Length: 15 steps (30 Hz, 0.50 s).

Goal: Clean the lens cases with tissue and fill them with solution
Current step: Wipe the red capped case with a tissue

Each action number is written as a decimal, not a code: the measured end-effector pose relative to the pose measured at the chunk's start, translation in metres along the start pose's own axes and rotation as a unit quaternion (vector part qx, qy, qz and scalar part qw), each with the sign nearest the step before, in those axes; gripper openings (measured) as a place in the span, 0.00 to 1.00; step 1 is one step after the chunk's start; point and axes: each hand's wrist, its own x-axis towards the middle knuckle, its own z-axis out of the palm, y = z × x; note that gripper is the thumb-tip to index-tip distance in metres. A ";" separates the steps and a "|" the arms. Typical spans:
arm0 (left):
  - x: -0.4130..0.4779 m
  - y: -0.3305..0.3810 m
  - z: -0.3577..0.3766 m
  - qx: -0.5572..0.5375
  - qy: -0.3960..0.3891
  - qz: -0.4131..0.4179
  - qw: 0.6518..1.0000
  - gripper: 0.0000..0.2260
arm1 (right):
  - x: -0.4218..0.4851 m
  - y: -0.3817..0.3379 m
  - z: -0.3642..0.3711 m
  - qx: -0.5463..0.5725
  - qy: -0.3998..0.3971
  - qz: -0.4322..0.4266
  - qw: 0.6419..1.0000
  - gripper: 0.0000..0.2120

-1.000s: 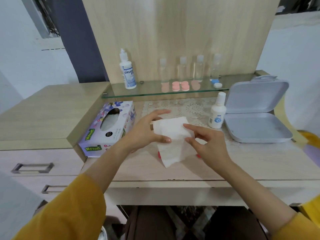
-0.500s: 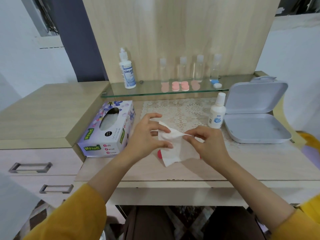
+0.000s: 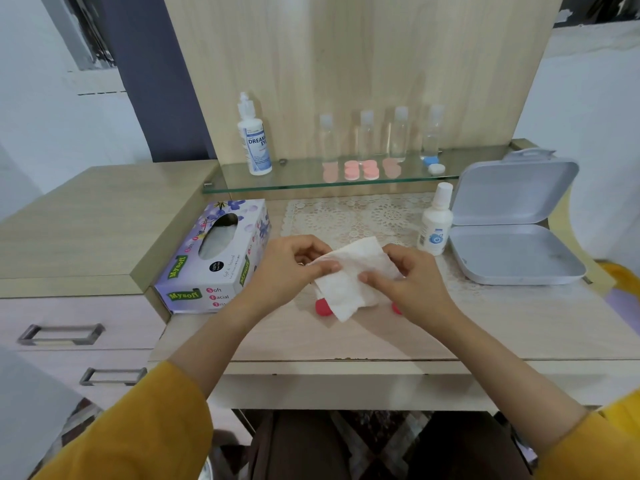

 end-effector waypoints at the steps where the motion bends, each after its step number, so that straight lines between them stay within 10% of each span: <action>1: -0.001 0.001 0.000 -0.025 0.005 -0.008 1.000 0.06 | -0.001 -0.002 0.000 0.018 0.007 0.001 1.000 0.08; 4: -0.003 0.004 0.001 -0.086 0.021 -0.020 0.996 0.06 | -0.006 -0.008 -0.001 0.142 -0.013 -0.009 0.990 0.03; 7: -0.003 0.004 0.001 -0.089 0.009 -0.005 0.996 0.12 | -0.009 -0.013 -0.003 0.250 -0.041 0.016 0.967 0.20; 11: -0.005 0.003 0.000 -0.118 -0.037 -0.013 0.992 0.16 | -0.008 -0.011 0.001 0.179 -0.040 0.022 0.983 0.06; 15: -0.009 0.006 0.001 -0.176 -0.041 -0.034 0.983 0.06 | -0.008 -0.005 0.006 0.125 -0.019 0.013 0.992 0.14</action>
